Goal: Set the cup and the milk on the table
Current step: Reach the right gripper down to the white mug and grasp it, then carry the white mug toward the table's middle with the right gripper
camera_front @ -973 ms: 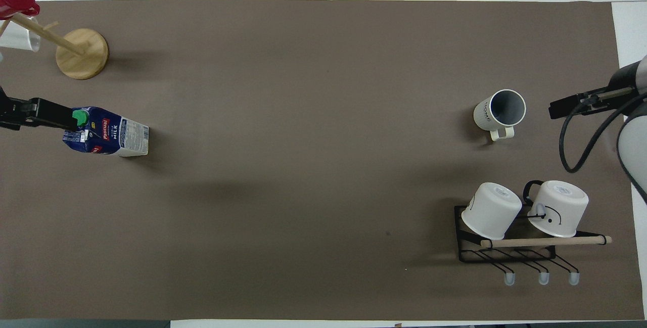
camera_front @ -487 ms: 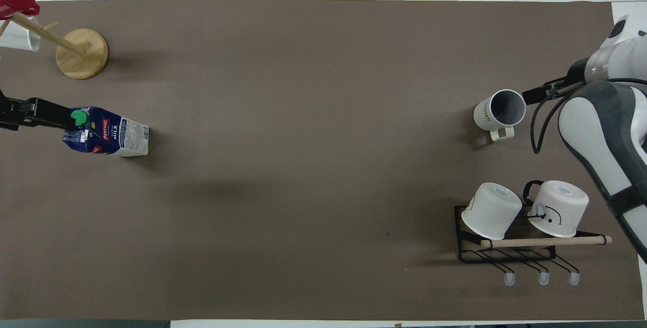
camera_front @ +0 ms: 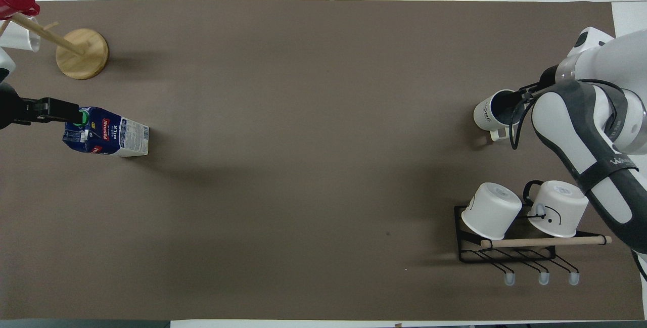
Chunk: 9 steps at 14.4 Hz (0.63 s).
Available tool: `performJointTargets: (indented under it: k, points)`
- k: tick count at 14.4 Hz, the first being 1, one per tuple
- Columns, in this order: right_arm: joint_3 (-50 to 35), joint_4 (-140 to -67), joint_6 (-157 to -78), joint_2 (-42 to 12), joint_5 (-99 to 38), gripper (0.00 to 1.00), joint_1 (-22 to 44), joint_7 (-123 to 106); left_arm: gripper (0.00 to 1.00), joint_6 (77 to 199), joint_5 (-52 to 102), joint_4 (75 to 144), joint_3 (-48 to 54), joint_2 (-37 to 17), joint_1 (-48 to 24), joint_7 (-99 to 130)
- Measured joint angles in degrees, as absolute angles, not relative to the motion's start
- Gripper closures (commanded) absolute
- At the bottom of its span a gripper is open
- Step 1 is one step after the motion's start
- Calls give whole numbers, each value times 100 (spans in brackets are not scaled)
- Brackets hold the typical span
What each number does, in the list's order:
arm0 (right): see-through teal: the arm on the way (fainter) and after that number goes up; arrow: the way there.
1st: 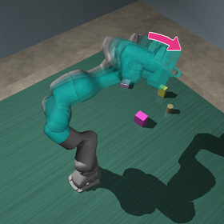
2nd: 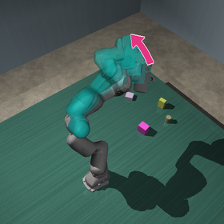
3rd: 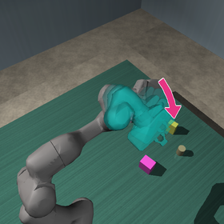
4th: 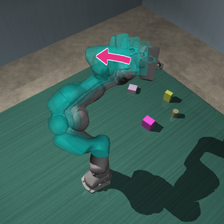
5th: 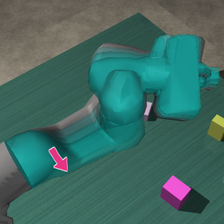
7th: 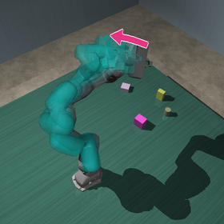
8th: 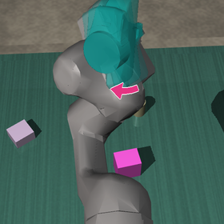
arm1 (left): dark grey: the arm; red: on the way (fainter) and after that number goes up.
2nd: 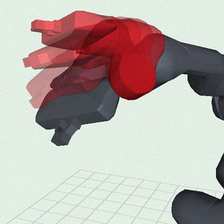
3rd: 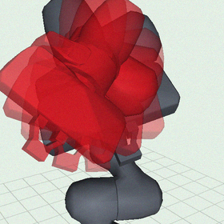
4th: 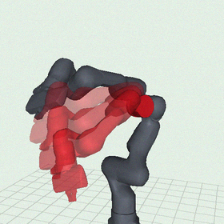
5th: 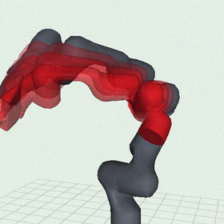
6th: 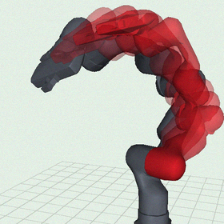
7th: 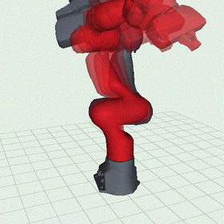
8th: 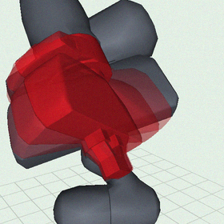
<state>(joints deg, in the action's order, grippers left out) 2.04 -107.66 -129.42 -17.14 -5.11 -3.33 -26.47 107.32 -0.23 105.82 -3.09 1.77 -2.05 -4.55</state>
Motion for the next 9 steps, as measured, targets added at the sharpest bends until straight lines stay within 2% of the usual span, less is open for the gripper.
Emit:
performJointTargets:
  k: [1, 2, 3, 4, 9]
  points:
    - [203, -10793, -12942, -1722, -514, 62, -332, -2790, 0, 10957, -23, 10747, -309, 175, -201, -422]
    - [203, -10820, -12942, -1722, -519, 67, -333, -2943, 0, 11183, -23, 10912, -309, 168, -198, -338]
    - [204, -10840, -12941, -1722, -523, 88, -333, -3047, 0, 11392, -23, 11063, -309, 151, -197, -233]
    - [203, -10855, -12941, -1722, -524, 100, -332, -3103, 0, 11546, -23, 11171, -309, 123, -196, -160]
    - [200, -10867, -12943, -1719, -529, 100, -294, -3124, 0, 11958, -23, 11383, -309, -55, -196, -2]
